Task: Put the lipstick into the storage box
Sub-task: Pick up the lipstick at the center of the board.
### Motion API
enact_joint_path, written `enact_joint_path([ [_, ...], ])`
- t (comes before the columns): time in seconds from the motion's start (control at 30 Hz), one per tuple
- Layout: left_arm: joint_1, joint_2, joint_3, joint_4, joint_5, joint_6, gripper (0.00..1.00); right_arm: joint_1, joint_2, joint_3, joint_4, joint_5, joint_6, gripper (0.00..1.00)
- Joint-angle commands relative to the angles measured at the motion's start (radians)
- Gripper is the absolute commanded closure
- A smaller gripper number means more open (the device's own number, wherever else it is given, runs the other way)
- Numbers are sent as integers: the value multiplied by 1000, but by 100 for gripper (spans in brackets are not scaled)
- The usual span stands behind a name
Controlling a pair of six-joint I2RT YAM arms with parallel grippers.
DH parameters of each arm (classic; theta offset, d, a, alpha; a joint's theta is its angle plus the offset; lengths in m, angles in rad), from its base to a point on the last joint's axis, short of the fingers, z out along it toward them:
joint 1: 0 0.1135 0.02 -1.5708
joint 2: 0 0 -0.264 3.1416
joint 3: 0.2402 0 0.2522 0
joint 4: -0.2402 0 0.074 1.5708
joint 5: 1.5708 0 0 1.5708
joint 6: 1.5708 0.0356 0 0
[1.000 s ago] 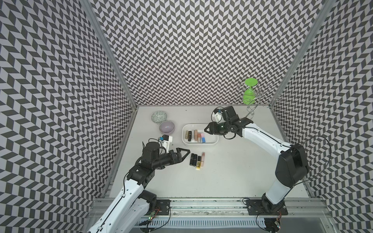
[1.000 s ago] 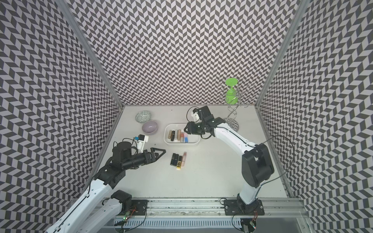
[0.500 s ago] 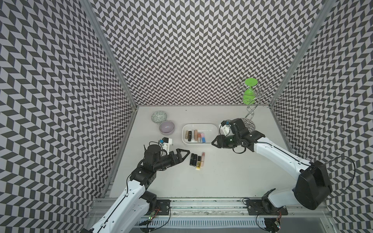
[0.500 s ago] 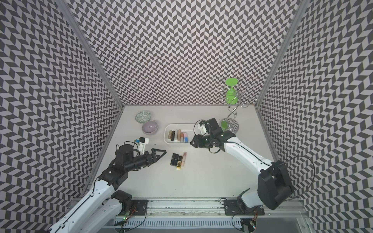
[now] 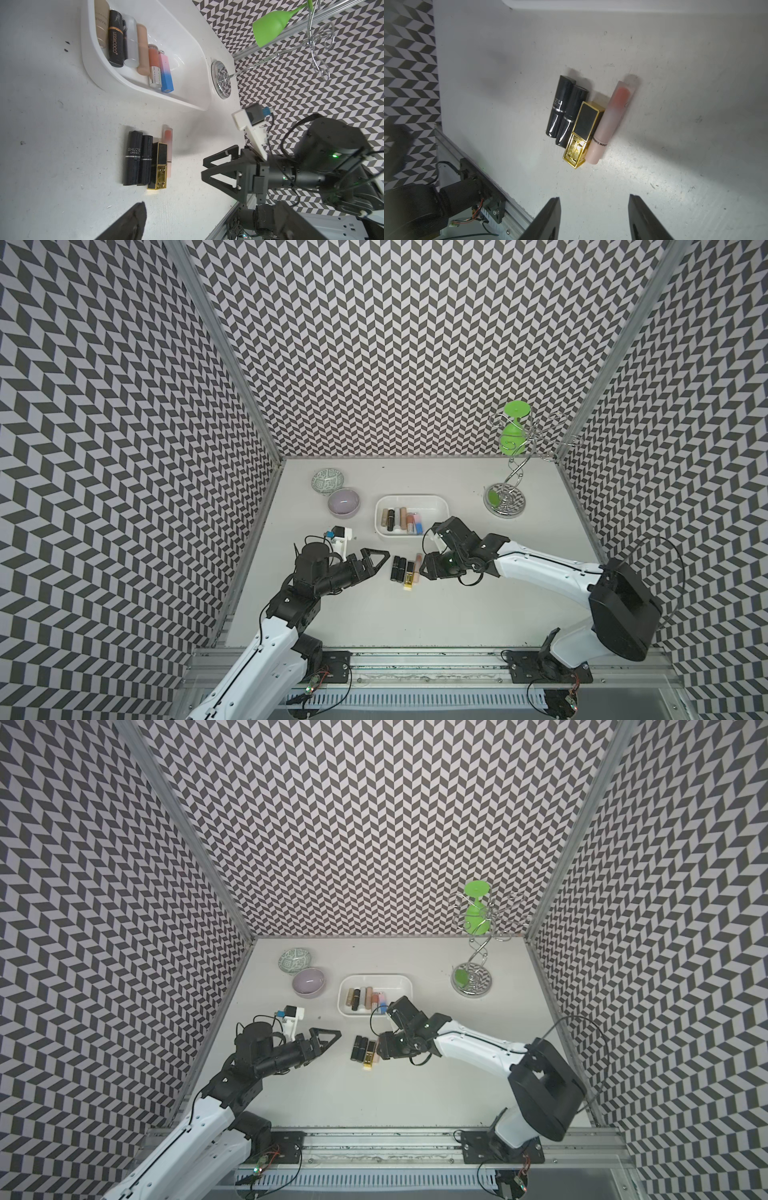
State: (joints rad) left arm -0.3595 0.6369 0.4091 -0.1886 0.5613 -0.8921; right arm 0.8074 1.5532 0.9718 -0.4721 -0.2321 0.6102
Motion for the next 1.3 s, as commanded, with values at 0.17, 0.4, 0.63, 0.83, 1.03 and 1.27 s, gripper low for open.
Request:
enact_joint_path([
  [0.17,4,-66,-24,-32,-31,-24,1,12,108,81,12,122,-13,42],
  [0.4,4,-48,-3,-50,-25,4,1,16,193,130,7,131,-35,42],
  [0.63,4,-23,2,-50,-11,24,1,21,241,156,-2,140,-40,43],
  [0.83,5,4,9,-42,4,38,1,34,265,171,-17,164,-33,43],
  [1.03,7,-10,10,-68,11,52,1,45,290,189,-29,181,-27,43],
  [1.27,8,-54,-1,-103,14,58,1,53,314,214,-57,209,-26,43],
])
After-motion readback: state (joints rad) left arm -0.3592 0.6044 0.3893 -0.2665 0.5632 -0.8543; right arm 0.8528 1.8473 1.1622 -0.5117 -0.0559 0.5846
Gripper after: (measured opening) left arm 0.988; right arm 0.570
